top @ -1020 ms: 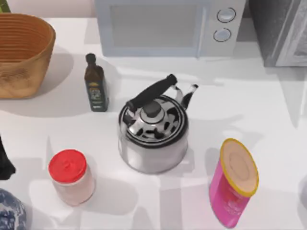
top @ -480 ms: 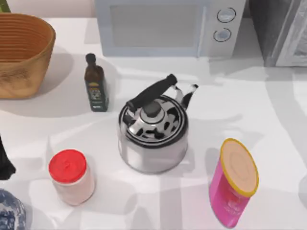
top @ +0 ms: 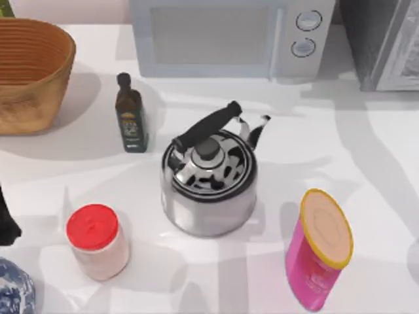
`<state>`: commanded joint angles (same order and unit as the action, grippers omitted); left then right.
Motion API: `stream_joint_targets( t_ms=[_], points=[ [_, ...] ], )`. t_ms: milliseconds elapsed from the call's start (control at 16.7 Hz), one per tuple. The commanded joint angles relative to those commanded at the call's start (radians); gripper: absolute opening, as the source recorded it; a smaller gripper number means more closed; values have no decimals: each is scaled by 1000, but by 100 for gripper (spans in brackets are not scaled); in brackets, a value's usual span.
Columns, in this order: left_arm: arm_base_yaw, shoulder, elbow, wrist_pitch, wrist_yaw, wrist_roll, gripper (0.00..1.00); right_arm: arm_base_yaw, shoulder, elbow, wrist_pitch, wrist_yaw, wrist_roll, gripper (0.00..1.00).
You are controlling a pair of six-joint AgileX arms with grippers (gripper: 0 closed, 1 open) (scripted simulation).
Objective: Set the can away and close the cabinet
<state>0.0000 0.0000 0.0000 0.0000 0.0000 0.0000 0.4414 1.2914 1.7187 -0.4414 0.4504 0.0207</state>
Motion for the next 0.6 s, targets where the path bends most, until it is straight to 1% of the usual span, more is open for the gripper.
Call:
stream_joint_targets(
  t_ms=[60,120,600],
  points=[
    [0,0,0,0,0,0,100,-23,-22,9,-7,19,-12,100],
    [0,0,0,0,0,0,100,-26,-19,12,-5,16,-12,100],
    [0,0,0,0,0,0,100,-106,127,113,38,-62,-11,100]
  ],
)
